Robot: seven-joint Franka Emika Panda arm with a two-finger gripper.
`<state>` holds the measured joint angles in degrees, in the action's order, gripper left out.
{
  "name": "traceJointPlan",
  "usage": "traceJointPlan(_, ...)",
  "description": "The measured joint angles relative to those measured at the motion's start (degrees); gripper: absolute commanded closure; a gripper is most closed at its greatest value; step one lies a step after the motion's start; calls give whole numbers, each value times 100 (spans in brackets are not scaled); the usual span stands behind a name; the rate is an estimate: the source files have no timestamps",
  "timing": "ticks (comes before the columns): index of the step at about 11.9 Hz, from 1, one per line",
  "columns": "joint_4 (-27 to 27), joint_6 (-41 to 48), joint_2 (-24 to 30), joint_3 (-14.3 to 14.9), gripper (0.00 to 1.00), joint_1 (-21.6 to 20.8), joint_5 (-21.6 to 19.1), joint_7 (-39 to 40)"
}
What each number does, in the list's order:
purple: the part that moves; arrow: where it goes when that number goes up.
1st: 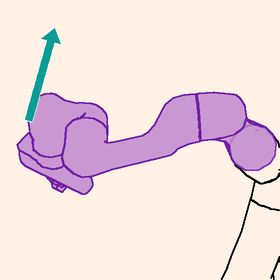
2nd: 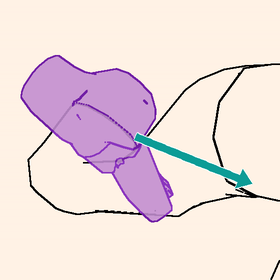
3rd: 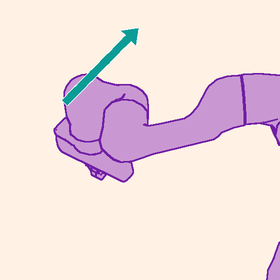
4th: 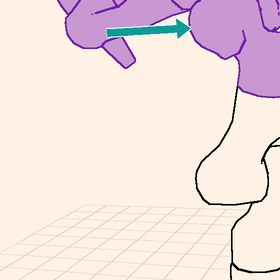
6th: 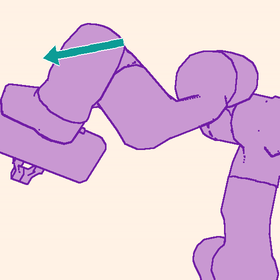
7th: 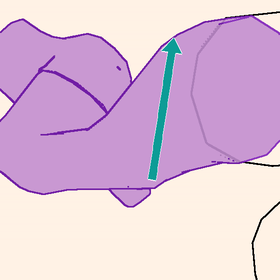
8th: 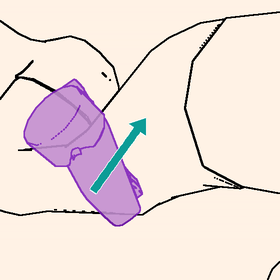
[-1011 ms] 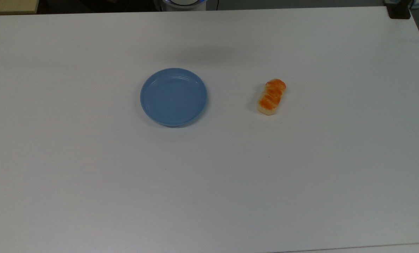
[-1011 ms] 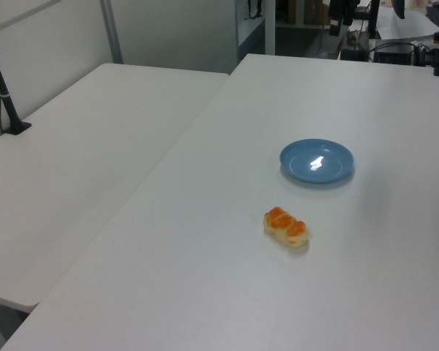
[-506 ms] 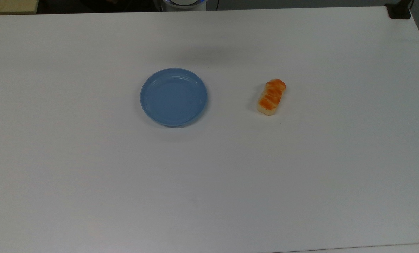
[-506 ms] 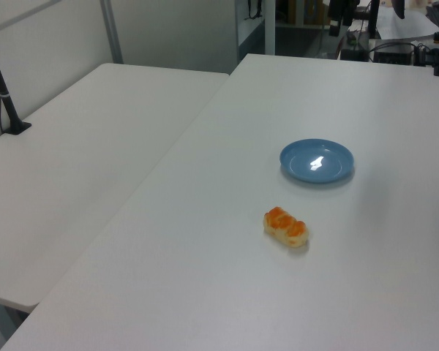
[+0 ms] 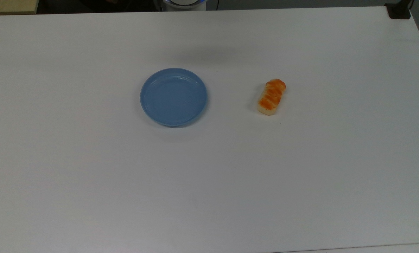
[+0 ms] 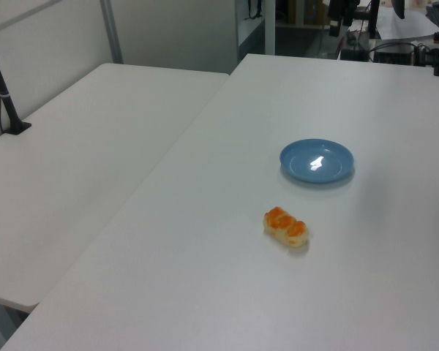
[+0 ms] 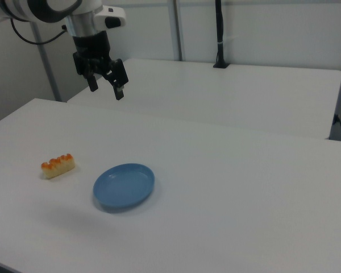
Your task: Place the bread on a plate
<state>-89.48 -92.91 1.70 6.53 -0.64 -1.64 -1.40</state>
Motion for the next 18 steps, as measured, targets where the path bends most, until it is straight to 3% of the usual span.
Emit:
traceJointPlan(5,-14,7,-3,-1,0,-19,-15,-26)
traceJointPlan(8,-141,9,-10,-45,0,-189,-57,-721)
traceJointPlan(13,-492,-307,-238,-67,0,-1074,-538,-2800)
traceJointPlan(18,-736,-1644,-1290,-77,0,-2183,-529,-3978)
